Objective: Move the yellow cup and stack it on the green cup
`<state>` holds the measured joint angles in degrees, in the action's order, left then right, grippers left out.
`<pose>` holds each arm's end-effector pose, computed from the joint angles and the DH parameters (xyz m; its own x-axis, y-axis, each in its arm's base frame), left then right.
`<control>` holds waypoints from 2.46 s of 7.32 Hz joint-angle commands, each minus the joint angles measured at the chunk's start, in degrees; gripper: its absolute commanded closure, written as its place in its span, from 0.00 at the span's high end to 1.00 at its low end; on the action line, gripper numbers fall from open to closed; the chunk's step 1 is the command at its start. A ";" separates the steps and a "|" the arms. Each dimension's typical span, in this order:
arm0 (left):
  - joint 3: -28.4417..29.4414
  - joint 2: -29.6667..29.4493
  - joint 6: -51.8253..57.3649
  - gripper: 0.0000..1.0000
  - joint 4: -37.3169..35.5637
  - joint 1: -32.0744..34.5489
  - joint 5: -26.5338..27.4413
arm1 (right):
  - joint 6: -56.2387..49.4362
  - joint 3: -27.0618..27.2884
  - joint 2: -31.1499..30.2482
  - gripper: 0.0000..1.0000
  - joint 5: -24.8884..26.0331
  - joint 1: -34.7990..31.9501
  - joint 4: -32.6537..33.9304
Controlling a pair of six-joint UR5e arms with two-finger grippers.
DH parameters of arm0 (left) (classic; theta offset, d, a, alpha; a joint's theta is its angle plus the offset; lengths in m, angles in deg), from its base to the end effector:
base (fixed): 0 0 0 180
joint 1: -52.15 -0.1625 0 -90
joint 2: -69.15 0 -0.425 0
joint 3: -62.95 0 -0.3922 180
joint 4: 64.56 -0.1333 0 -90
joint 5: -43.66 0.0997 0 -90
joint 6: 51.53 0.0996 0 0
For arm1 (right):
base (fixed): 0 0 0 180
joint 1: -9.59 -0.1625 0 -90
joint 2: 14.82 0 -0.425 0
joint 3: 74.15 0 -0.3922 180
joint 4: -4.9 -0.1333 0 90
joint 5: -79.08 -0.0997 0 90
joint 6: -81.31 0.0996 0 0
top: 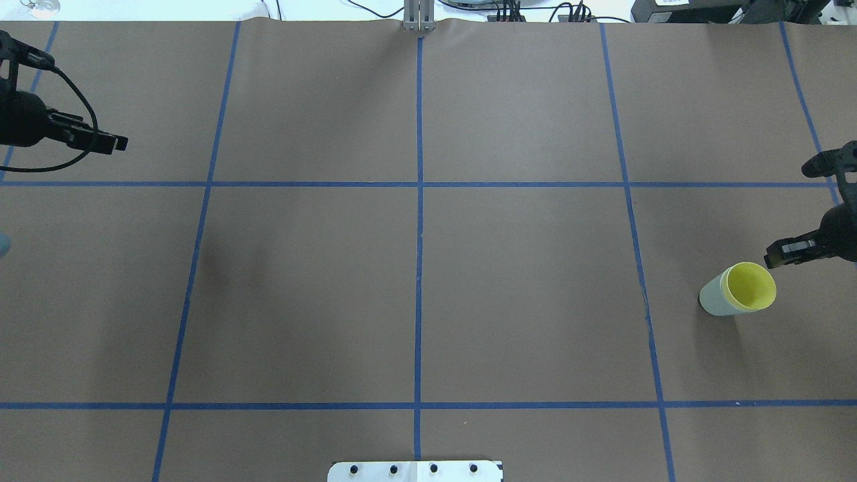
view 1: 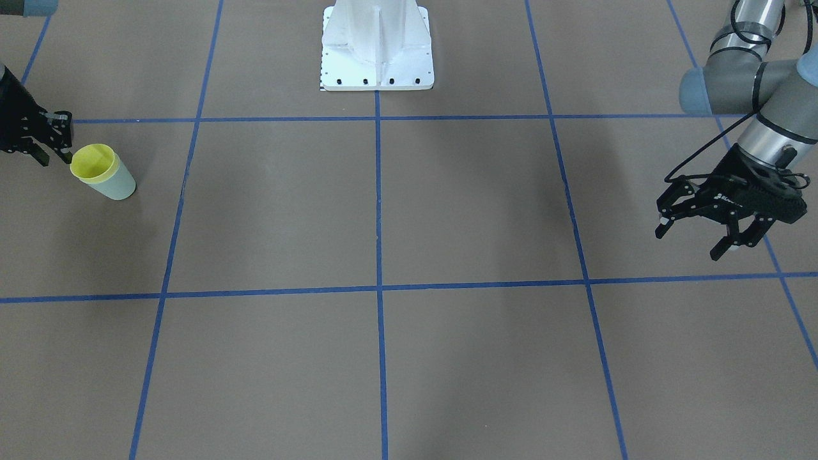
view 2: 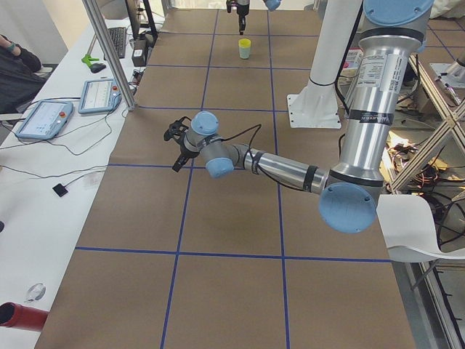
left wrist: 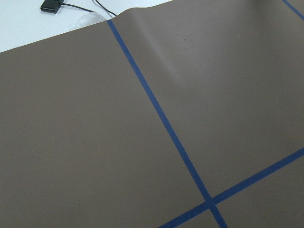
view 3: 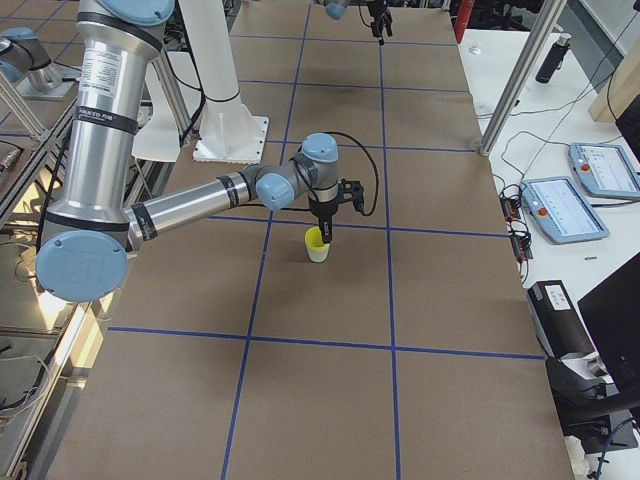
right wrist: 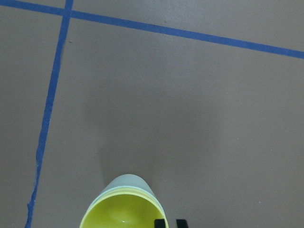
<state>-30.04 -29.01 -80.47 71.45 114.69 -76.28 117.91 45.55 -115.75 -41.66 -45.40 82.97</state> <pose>0.1895 -0.5458 0.4704 0.6247 0.4425 -0.6434 0.0597 0.7945 0.6043 -0.1736 -0.3914 0.4763 0.7391 -0.1476 0.6572 0.0656 0.9868 0.1478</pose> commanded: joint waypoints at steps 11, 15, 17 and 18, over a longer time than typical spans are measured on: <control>0.27 10.26 47.40 1.00 -44.69 32.37 -10.30 | -45.39 -15.20 1.26 1.00 -12.59 -34.48 18.96; 0.45 12.39 45.39 1.00 -38.09 32.20 -9.79 | -44.78 -17.04 -0.93 1.00 -12.68 -35.97 18.87; -0.52 12.38 40.55 1.00 -38.36 31.77 -10.23 | -44.42 -19.93 -0.15 1.00 -12.86 -35.97 18.70; -0.43 12.30 40.19 1.00 -38.36 31.33 -10.23 | -43.98 -19.77 0.03 1.00 -13.73 -35.97 18.70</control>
<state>-30.38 -16.66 -39.21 33.09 146.48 -86.45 73.54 26.38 -116.07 -54.67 -81.36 101.71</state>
